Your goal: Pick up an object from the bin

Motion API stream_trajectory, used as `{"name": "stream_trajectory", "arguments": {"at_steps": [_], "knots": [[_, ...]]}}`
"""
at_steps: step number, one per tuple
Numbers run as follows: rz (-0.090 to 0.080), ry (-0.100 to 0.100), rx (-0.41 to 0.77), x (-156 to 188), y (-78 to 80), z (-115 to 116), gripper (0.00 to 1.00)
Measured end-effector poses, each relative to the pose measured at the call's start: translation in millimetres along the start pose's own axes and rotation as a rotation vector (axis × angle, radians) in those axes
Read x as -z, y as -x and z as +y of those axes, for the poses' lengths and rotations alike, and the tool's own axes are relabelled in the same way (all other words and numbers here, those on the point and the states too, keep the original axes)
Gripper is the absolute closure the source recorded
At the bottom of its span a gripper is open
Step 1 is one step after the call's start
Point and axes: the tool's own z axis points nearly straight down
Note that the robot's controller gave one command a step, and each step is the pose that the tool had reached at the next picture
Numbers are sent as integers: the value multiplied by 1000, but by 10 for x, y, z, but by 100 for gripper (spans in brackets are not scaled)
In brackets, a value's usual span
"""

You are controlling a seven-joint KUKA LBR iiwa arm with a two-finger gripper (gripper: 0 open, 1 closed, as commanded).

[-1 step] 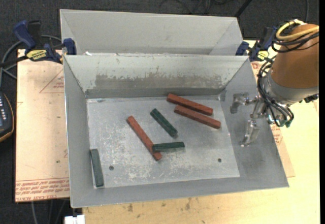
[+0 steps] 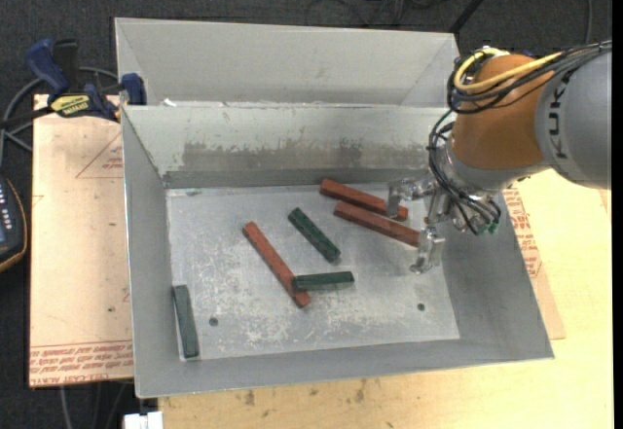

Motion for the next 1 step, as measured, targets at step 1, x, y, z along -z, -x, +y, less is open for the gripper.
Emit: {"name": "stream_trajectory", "arguments": {"at_steps": [1], "knots": [[-6, -4, 6, -446, 343, -291, 0]]}}
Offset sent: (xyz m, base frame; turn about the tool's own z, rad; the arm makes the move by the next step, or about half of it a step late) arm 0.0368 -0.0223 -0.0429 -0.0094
